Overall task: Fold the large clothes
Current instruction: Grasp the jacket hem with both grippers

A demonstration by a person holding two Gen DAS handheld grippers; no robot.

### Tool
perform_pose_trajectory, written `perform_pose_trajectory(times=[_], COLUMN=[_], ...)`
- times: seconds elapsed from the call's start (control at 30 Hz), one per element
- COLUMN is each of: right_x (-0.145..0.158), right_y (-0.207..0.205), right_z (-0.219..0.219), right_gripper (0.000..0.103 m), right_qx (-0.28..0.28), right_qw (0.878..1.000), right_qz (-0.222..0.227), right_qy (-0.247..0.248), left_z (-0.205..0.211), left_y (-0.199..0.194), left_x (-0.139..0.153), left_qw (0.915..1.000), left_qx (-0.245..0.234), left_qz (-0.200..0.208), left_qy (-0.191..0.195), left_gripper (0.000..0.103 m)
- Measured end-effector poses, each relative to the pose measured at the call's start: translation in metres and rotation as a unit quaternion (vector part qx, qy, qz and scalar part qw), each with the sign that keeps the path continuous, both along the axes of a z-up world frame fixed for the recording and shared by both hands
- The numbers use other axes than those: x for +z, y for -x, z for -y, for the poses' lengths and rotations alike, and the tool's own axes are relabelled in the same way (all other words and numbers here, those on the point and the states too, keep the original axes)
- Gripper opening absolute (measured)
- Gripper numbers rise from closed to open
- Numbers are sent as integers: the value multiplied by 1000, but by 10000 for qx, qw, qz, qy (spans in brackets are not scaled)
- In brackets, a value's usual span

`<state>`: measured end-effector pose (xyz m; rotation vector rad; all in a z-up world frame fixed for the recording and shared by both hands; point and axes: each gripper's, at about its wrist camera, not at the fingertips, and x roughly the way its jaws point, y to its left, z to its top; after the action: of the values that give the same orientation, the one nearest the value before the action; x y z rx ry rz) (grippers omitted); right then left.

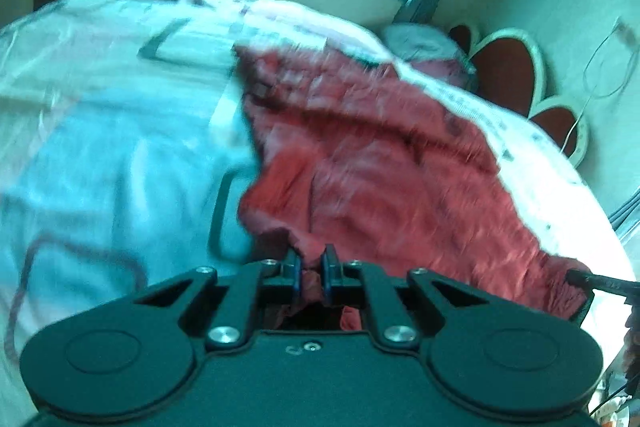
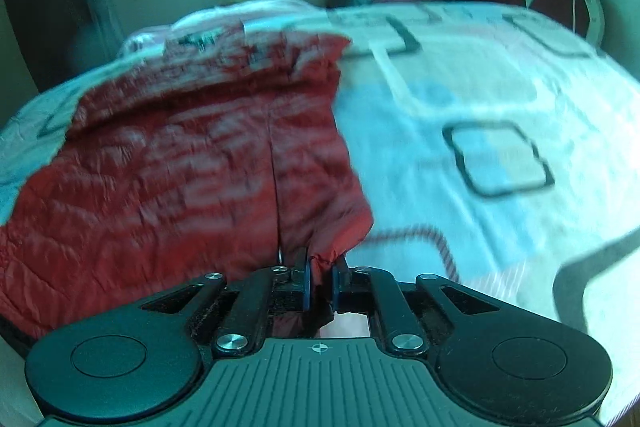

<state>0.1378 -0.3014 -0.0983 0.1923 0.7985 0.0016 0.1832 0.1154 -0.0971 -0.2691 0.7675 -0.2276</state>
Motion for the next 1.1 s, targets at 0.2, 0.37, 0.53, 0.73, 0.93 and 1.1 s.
perform_pose_trajectory(times=[0.2, 0.37, 0.53, 0.73, 0.93, 1.1], right_x=[29, 40, 45, 45, 30, 10], right_y=[-45, -104, -170, -251, -326, -371], right_z=[2, 11, 15, 19, 22, 16], right_gripper=[9, 9, 9, 9, 9, 9], right_qx=[83, 121, 208, 210, 182, 240], right_qw=[9990, 9980, 9968, 9953, 9958, 9961], right_qz=[444, 620, 767, 939, 883, 766], right_qy=[70, -10, 25, 49, 138, 365], left_z=[8, 20, 29, 41, 50, 49], left_y=[-44, -95, -151, -219, -276, -315], left_x=[34, 51, 59, 55, 43, 24], left_qw=[9988, 9971, 9953, 9929, 9884, 9870], left_qx=[75, 152, 331, 530, 767, 919], left_qz=[456, 749, 906, 1010, 1092, 930], left_qy=[145, 38, -89, -326, -729, -938], left_gripper=[9, 9, 9, 9, 9, 9])
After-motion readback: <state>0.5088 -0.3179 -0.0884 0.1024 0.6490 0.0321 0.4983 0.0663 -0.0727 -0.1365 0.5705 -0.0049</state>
